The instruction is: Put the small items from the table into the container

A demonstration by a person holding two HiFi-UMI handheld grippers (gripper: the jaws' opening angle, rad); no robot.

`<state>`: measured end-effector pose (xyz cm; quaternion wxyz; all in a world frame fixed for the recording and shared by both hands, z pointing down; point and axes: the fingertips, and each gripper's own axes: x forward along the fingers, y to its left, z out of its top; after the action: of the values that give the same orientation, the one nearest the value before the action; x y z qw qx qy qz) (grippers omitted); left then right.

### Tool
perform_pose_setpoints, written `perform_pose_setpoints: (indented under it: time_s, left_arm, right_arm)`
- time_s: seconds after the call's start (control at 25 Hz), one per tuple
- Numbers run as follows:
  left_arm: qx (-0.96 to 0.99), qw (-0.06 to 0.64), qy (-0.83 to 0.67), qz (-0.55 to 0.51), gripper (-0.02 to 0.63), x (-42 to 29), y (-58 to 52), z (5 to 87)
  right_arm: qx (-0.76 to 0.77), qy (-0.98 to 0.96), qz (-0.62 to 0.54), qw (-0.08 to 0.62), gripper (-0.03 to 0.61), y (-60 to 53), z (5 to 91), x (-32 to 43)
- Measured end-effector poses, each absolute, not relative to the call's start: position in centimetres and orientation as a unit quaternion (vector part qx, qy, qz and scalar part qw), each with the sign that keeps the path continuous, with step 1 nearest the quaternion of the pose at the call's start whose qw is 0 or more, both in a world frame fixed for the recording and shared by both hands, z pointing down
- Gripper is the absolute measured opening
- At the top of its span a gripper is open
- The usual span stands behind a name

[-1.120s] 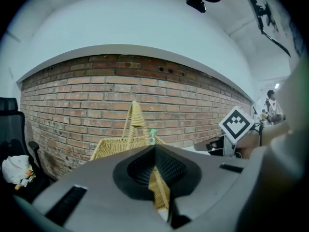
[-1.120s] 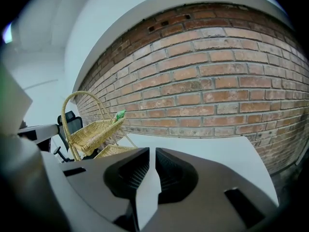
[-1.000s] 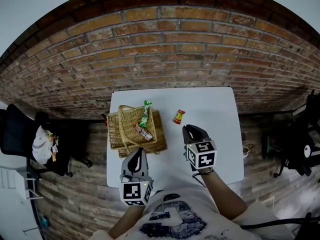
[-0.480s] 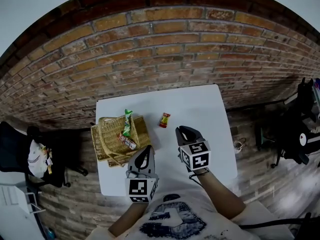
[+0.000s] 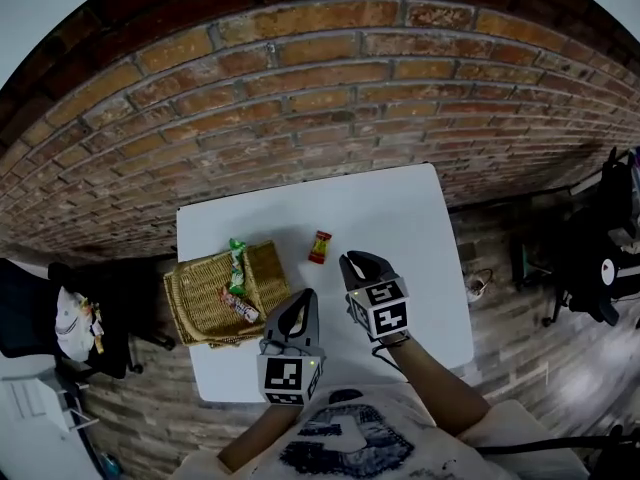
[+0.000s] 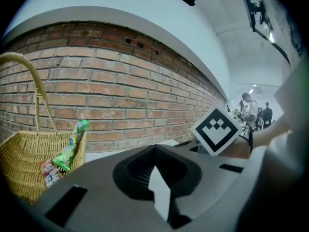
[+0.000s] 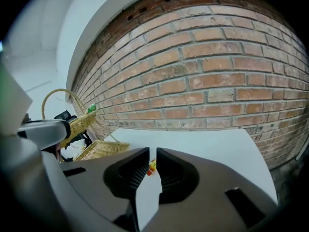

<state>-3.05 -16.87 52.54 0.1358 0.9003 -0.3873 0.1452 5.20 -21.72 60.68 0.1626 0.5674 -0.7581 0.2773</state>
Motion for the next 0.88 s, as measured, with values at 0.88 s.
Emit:
perform_pose_setpoints:
  time_s: [0.88]
  left_arm:
    - [0.894,0.195,-0.366,0.171,0.048,-1.7,-19.8,56.9]
  right_arm:
    - [0.536,-0.747,0.348,0.184,0.172,-26.3,68.4,2.9]
